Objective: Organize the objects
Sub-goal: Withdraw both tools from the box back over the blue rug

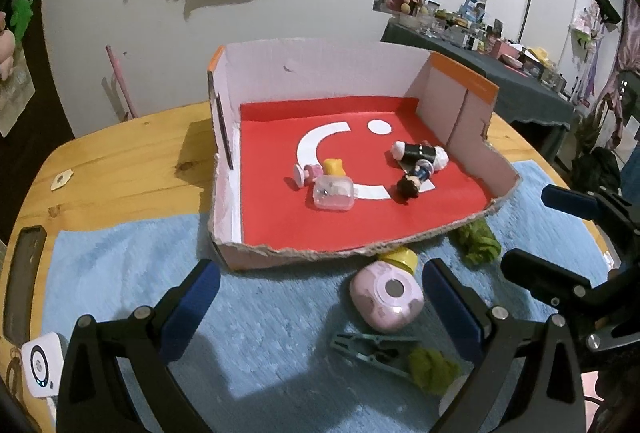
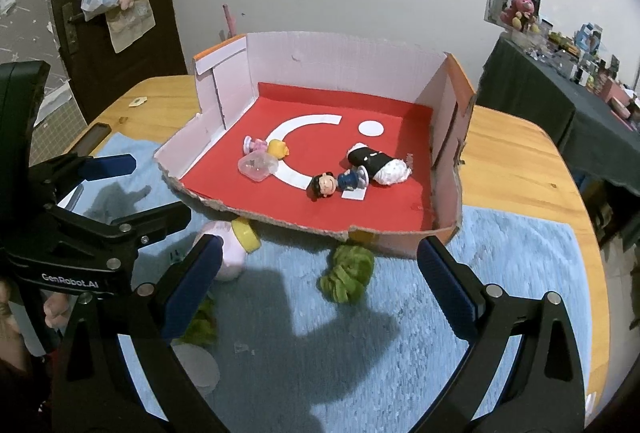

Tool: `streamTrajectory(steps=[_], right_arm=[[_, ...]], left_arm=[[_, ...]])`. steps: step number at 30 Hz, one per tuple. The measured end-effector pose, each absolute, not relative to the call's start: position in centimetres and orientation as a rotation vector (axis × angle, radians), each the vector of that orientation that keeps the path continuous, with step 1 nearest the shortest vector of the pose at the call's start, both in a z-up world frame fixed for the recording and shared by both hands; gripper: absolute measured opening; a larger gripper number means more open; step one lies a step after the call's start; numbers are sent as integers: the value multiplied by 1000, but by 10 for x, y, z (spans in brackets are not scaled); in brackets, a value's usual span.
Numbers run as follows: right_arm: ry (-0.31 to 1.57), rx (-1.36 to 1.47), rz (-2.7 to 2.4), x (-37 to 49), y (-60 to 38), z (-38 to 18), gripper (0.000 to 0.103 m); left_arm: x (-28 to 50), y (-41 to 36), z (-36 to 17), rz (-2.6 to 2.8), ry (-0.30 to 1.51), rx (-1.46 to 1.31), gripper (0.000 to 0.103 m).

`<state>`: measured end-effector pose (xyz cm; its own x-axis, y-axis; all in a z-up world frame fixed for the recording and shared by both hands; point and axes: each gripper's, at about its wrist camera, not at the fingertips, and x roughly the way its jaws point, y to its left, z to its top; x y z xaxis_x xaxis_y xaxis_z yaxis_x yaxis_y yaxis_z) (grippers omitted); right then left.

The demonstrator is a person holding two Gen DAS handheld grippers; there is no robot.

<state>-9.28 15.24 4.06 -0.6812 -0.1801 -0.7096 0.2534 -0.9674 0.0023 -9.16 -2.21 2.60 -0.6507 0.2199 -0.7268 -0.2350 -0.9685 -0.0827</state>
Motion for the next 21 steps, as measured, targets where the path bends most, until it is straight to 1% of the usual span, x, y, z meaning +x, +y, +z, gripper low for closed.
streamTrajectory(steps=[21], right_arm=[[128,1141,-2690,-76,159,29,100]], left_arm=[[-77,-14,13,2611,38,-1160,103]])
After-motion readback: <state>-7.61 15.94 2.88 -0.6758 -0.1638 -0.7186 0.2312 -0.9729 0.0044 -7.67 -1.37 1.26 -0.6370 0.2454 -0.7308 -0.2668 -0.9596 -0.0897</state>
